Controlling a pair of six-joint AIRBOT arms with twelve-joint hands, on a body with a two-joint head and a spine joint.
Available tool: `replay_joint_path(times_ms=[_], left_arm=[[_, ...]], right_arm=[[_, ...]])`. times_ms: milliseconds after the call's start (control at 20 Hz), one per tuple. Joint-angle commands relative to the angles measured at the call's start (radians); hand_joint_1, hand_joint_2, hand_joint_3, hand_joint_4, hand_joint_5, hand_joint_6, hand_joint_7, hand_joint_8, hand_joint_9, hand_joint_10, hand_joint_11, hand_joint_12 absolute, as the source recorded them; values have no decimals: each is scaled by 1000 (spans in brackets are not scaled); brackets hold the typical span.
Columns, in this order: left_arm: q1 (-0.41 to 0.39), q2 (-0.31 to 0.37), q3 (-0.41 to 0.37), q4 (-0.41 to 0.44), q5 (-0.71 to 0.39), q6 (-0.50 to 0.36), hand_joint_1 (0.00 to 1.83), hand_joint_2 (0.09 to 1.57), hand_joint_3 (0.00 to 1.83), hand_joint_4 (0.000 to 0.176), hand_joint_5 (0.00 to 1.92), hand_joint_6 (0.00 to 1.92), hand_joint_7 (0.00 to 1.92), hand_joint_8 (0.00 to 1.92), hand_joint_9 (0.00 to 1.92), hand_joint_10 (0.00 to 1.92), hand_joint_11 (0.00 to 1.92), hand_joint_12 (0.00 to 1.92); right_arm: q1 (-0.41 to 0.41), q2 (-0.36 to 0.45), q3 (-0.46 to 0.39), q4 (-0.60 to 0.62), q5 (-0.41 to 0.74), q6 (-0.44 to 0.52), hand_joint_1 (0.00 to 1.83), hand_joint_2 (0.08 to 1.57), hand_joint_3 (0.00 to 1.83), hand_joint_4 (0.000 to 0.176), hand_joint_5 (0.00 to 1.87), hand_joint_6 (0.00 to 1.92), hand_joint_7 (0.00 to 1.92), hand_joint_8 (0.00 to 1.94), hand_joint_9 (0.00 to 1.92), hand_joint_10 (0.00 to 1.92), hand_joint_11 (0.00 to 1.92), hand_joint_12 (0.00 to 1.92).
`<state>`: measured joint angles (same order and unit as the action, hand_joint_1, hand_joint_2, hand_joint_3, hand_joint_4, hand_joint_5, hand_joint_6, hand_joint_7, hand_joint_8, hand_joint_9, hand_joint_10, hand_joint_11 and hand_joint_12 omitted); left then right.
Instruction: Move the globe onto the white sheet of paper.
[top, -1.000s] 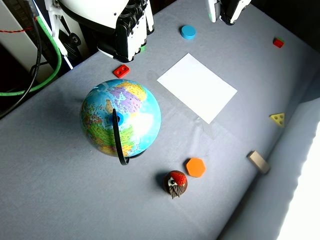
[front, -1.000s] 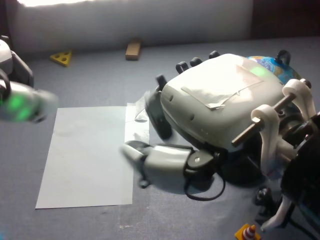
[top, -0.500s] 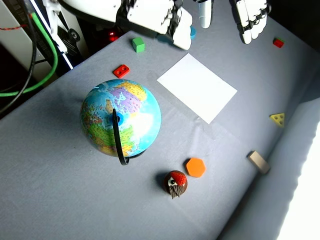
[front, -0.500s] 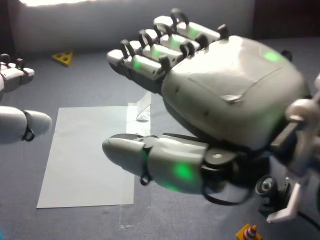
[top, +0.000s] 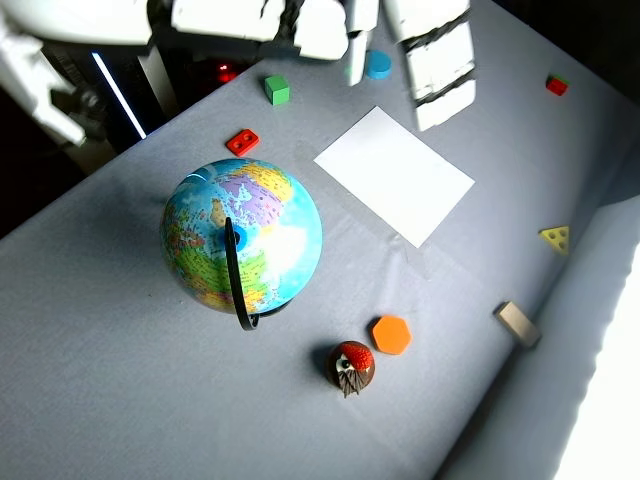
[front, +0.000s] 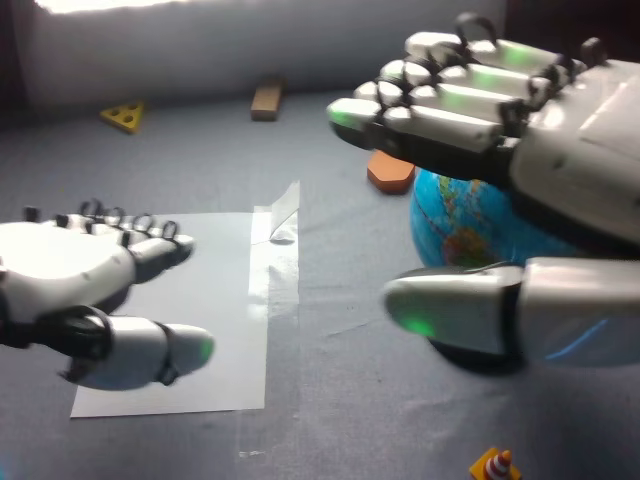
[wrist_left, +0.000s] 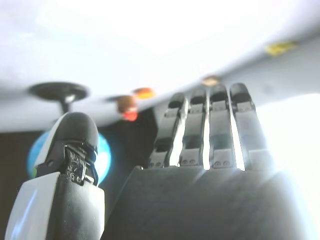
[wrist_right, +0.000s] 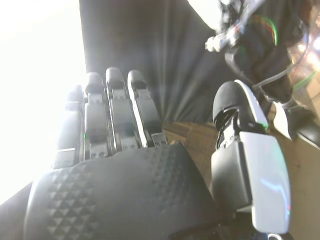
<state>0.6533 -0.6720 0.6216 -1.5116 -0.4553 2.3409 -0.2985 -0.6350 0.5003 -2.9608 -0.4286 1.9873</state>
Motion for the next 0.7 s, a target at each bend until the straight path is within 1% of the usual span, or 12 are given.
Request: replay_joint_path(times_ms=[0, 50, 100, 200, 300, 350, 400, 550, 650], left_arm=[[8, -14, 0, 73, -89, -61, 0, 1227, 2, 0, 10, 0, 30, 0, 42, 0, 0, 82], [24, -30, 0, 118, -107, -119, 0, 1227, 2, 0, 10, 0, 30, 0, 42, 0, 0, 82], [46, -50, 1, 209, -123, -204, 0, 1227, 2, 0, 9, 0, 30, 0, 41, 0, 0, 81], [59, -73, -4, 281, -136, -220, 0, 1227, 2, 0, 10, 0, 31, 0, 42, 1, 0, 80], [101, -91, -7, 380, -184, -319, 0, 1227, 2, 0, 9, 0, 29, 0, 42, 0, 0, 75], [132, -99, -7, 418, -222, -389, 0, 1227, 2, 0, 8, 0, 30, 0, 43, 1, 0, 74], [171, -109, -6, 443, -266, -459, 0, 1223, 0, 0, 10, 0, 36, 3, 48, 3, 0, 73], [229, -119, -5, 472, -324, -518, 0, 1218, 0, 0, 19, 4, 42, 4, 56, 5, 0, 73], [271, -123, -5, 496, -392, -581, 0, 1217, 0, 0, 25, 4, 47, 3, 61, 4, 0, 88]], right_arm=[[5, 12, 27, -51, -62, 72, 0, 1163, 0, 0, 156, 5, 158, 0, 106, 0, 0, 11], [5, 15, 50, -51, -42, 94, 0, 1163, 0, 0, 156, 5, 158, 0, 106, 0, 0, 11], [3, 20, 80, -51, -41, 99, 0, 1163, 0, 0, 157, 6, 157, 0, 104, 0, 0, 11], [-3, 29, 111, -51, -64, 101, 0, 1161, 0, 0, 166, 9, 158, 0, 101, 0, 0, 10], [-7, 45, 114, -51, -93, 120, 0, 1159, 0, 0, 169, 10, 147, 0, 101, 0, 0, 11], [-7, 49, 114, -51, -102, 133, 0, 1158, 0, 0, 168, 10, 146, 0, 101, 0, 0, 11], [-10, 55, 114, -51, -119, 142, 0, 1158, 0, 0, 164, 7, 146, 0, 101, 0, 0, 12], [-27, 79, 114, -51, -149, 159, 0, 1151, 0, 0, 157, 4, 148, 1, 100, 0, 0, 13], [-49, 100, 115, -51, -185, 165, 0, 1155, 0, 0, 157, 3, 148, 1, 100, 0, 0, 12]])
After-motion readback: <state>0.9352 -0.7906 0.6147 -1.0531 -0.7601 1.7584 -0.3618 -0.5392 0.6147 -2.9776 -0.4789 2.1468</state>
